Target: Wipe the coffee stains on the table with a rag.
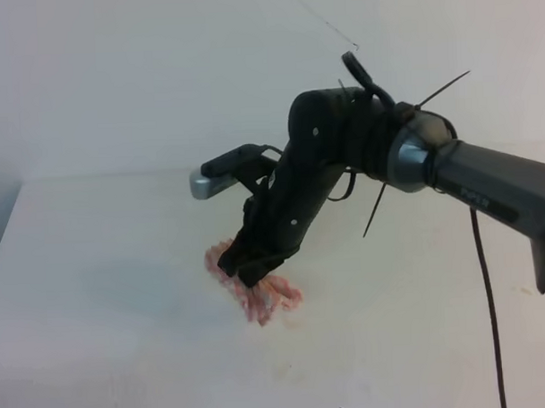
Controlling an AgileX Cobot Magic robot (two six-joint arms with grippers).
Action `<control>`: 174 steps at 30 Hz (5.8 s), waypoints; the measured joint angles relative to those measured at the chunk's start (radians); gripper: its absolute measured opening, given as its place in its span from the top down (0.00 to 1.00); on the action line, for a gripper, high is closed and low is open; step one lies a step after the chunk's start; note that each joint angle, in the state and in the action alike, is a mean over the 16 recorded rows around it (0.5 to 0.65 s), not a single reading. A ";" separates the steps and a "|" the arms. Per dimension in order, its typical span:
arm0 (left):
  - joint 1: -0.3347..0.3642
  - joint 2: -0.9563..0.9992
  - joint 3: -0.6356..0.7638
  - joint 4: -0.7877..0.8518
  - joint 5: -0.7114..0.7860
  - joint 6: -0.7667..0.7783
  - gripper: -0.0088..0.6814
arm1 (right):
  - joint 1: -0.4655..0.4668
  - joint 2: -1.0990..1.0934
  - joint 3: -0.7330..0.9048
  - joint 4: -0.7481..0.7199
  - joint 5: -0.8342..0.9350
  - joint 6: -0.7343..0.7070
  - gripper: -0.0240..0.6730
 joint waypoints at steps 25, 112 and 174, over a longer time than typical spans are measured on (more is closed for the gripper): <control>0.000 0.000 0.000 0.000 0.000 0.000 0.99 | -0.124 0.016 0.128 -0.206 0.013 0.146 0.91; 0.000 0.000 -0.003 0.000 0.000 0.000 0.99 | -0.338 -1.473 1.060 -0.320 -0.290 0.346 0.97; 0.000 0.000 0.000 0.000 0.000 0.000 0.99 | -0.788 -2.315 2.024 -0.404 -0.696 0.356 0.97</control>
